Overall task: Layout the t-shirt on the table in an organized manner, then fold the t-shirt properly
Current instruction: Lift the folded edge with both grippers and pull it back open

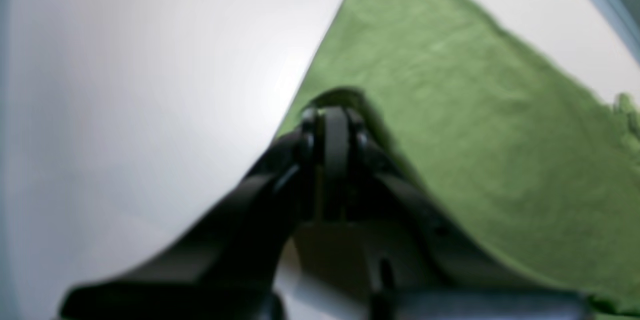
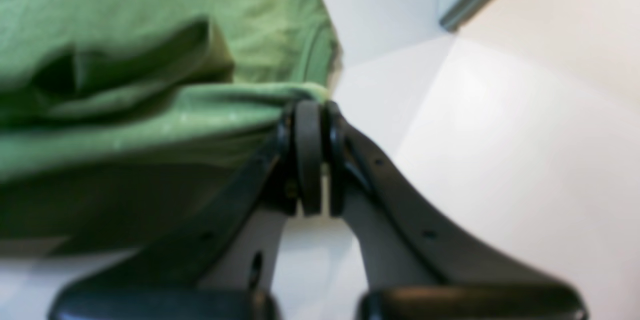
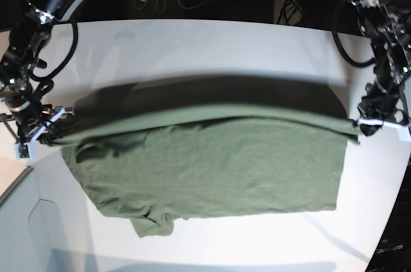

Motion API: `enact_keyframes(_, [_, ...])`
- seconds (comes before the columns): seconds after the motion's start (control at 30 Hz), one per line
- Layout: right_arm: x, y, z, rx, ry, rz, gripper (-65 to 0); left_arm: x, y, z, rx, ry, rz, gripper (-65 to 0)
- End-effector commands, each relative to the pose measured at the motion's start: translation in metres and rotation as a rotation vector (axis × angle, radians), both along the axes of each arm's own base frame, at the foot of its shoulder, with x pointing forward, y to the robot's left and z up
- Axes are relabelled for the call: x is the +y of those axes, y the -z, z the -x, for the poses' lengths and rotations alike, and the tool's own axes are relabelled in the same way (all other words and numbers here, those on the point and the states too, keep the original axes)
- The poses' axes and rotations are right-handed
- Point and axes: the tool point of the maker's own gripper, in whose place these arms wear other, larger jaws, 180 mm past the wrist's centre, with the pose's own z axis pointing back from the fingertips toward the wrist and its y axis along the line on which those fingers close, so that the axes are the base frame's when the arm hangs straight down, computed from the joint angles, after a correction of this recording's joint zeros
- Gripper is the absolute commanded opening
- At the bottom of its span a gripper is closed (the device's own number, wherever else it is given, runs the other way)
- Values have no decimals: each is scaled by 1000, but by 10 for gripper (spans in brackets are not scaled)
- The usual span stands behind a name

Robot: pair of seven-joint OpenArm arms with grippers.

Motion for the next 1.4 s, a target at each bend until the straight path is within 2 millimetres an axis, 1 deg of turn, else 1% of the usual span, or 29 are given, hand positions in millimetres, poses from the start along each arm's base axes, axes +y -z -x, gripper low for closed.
enact_keyframes(0.0, [-4, -13, -6, -31, -10, 18, -650, 4, -8, -5, -11, 4, -7, -649])
enact_keyframes(0.07, [-5, -10, -3, -19, -7, 18, -650, 1, -7, -7, 14, 20, 9, -649])
enact_keyframes(0.13, [-5, -8, 0, -15, -3, 14, -650, 4, -7, -6, 26, 28, 2, -649])
enact_keyframes(0.2, [-5, 2, 10, 13, -2, 13, -650, 5, -6, -3, 40, 30, 0, -649])
enact_keyframes(0.3, [-5, 13, 24, 49, -3, 11, -650, 7, 6, 11, 71, 26, -3, -649])
enact_keyframes(0.57, [-5, 45, 68, 162, -4, 11, -650, 5, 45, 61, 200, 25, 6, -649])
enact_keyframes(0.7, [-4, 59, 91, 220, -9, 13, -650, 8, 62, 76, 254, 14, 23, -649])
enact_keyframes(0.77, [-4, 65, 101, 236, -8, 9, -650, 7, 68, 80, 269, 10, 32, -649])
enact_keyframes(0.97, [1, 69, 117, 189, -31, -5, -650, 8, 69, 81, 273, 9, 32, -649])
enact_keyframes(1.07, [2, 73, 128, 194, -36, -7, -650, 8, 69, 82, 275, 9, 32, -649])
enact_keyframes(1.17, [2, 76, 137, 205, -39, -8, -650, 10, 70, 89, 289, 12, 22, -649])
enact_keyframes(1.37, [5, 78, 152, 188, -52, -15, -650, 13, 78, 108, 331, 12, 16, -649])
